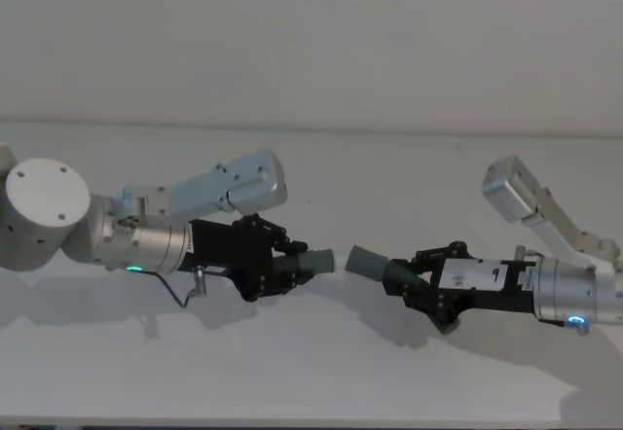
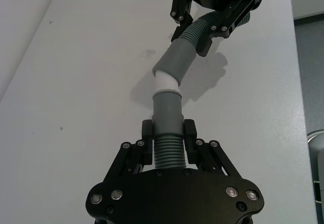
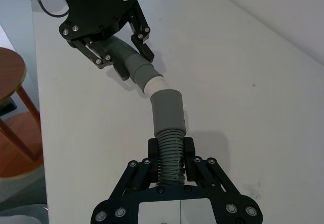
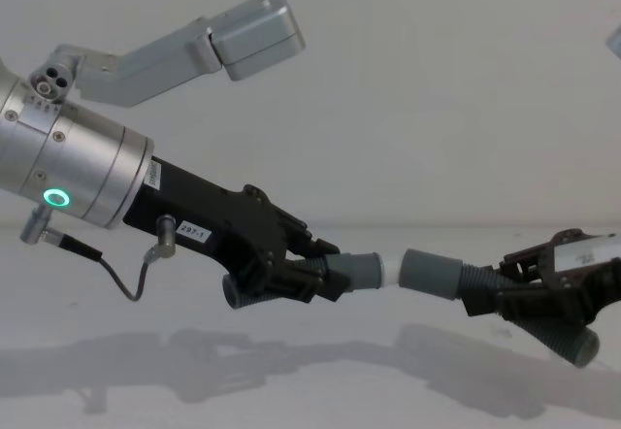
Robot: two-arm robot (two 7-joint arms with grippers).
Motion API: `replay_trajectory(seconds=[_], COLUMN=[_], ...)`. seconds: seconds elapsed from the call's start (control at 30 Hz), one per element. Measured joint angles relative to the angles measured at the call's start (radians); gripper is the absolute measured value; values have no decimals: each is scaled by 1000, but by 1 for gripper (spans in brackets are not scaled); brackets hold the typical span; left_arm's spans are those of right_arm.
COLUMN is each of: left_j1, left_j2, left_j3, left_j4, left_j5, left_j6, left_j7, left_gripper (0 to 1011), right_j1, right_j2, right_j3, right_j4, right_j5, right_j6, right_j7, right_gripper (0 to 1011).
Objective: Use both hands to pick up one end of the pipe from the table, align the ends, and insert them.
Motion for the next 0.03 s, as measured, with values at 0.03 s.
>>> replay_trajectory(seconds=[0.03], left_j1=[0], left_j2=[0], left_j3=[0], left_j4=[0], left_j5=[0], left_j6=[0], left_j7=[0], left_gripper=[352], right_j1=[0], right_j2=[0], right_j3=[0], right_j4=[0], right_j5=[0], right_j6=[0], right_j7=[0], right_gripper=[284])
